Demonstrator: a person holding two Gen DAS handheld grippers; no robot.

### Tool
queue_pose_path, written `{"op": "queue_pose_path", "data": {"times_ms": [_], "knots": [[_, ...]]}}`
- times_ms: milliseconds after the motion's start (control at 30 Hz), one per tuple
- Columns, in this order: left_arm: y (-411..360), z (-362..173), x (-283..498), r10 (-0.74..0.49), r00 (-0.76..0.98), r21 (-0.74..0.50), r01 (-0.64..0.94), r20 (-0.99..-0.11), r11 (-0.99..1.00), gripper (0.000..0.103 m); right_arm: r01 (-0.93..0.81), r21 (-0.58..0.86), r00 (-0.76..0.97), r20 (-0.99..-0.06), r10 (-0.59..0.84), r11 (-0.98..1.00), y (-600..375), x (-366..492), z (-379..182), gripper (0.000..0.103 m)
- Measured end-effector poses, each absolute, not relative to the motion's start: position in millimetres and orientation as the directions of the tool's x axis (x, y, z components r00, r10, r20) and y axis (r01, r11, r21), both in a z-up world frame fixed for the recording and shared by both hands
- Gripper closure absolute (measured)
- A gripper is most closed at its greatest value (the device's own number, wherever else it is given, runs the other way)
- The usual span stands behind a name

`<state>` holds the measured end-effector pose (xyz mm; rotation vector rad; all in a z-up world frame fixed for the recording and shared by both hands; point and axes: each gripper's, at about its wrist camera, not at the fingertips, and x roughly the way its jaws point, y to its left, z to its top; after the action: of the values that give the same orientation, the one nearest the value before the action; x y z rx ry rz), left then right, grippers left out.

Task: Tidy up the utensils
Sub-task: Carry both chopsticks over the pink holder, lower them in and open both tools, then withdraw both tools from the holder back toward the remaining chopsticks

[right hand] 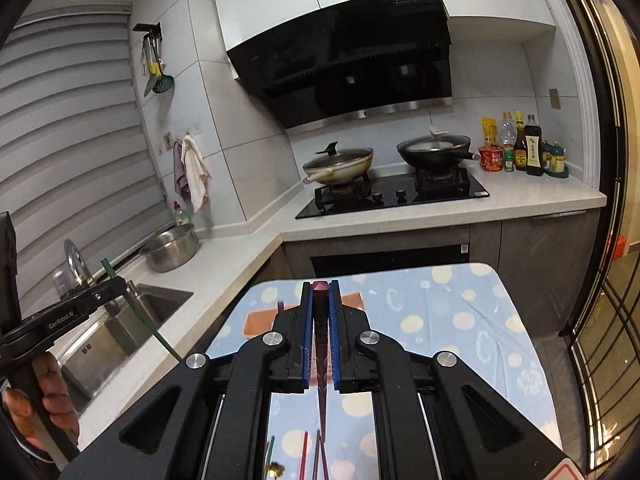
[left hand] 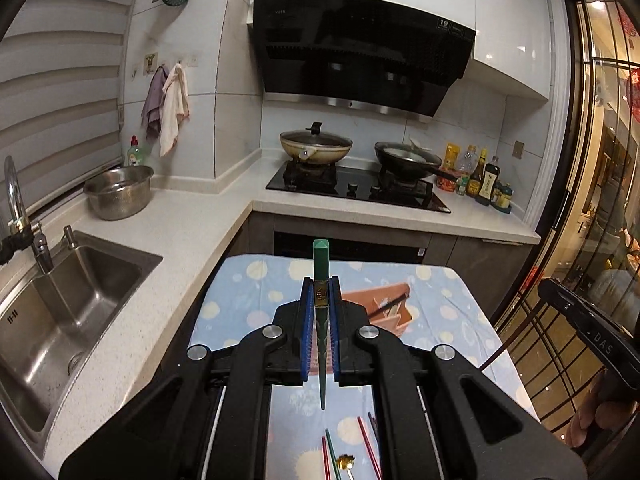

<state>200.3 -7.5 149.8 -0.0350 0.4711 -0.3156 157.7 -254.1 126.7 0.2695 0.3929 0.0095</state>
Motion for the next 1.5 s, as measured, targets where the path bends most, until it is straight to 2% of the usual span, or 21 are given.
{"op": "queue_pose_path", "data": {"times_ms": [367, 467, 600, 967, 1167, 1333, 1367, 1400, 1433, 1467, 1500], "knots": [[-32.6, 195.8, 254.5, -0.309, 0.901, -0.092, 0.295, -0.303, 0.951, 0.096, 0.033, 0.282, 0.971, -0.236, 0.036, 0.959, -259.4, 230.3, 178.3, 0.096], [-37.7, 193.4, 269.5, -0.305, 0.903, -0.091, 0.291, -0.302, 0.952, 0.096, 0.033, 0.273, 0.974, -0.224, 0.03, 0.961, -253.5, 250.2, 178.0, 0.096], [-44.9, 180.3, 289.2, -0.294, 0.891, -0.086, 0.281, -0.346, 0.956, 0.096, 0.03, 0.257, 0.968, -0.248, 0.036, 0.966, -244.2, 276.5, 165.0, 0.096], [-49.7, 134.2, 321.0, -0.273, 0.851, -0.081, 0.266, -0.448, 0.961, 0.096, 0.046, 0.279, 0.913, -0.401, 0.072, 0.959, -243.5, 314.4, 103.8, 0.096], [-53.2, 120.8, 327.6, -0.272, 0.834, -0.085, 0.265, -0.479, 0.961, 0.096, 0.066, 0.273, 0.901, -0.429, 0.06, 0.96, -245.2, 322.3, 90.3, 0.095], [-54.4, 115.6, 326.9, -0.26, 0.834, -0.082, 0.253, -0.487, 0.964, 0.095, 0.079, 0.283, 0.9, -0.433, 0.054, 0.956, -249.0, 320.9, 86.3, 0.087], [-54.7, 115.6, 326.5, -0.256, 0.835, -0.08, 0.249, -0.487, 0.965, 0.092, 0.082, 0.284, 0.901, -0.431, 0.05, 0.955, -249.7, 319.3, 86.2, 0.081], [-54.7, 116.0, 325.9, -0.252, 0.835, -0.08, 0.245, -0.488, 0.966, 0.083, 0.085, 0.284, 0.904, -0.426, 0.046, 0.955, -250.2, 317.0, 86.7, 0.073], [-54.6, 116.5, 324.8, -0.248, 0.837, -0.081, 0.24, -0.487, 0.967, 0.077, 0.087, 0.284, 0.907, -0.419, 0.042, 0.955, -250.6, 314.1, 87.7, 0.071], [-53.9, 117.6, 324.2, -0.242, 0.841, -0.08, 0.233, -0.483, 0.969, 0.067, 0.088, 0.283, 0.91, -0.413, 0.039, 0.955, -250.6, 311.6, 88.8, 0.068], [-53.3, 118.4, 322.4, -0.234, 0.847, -0.076, 0.226, -0.478, 0.971, 0.062, 0.086, 0.282, 0.912, -0.409, 0.038, 0.956, -250.4, 309.1, 89.9, 0.068]]}}
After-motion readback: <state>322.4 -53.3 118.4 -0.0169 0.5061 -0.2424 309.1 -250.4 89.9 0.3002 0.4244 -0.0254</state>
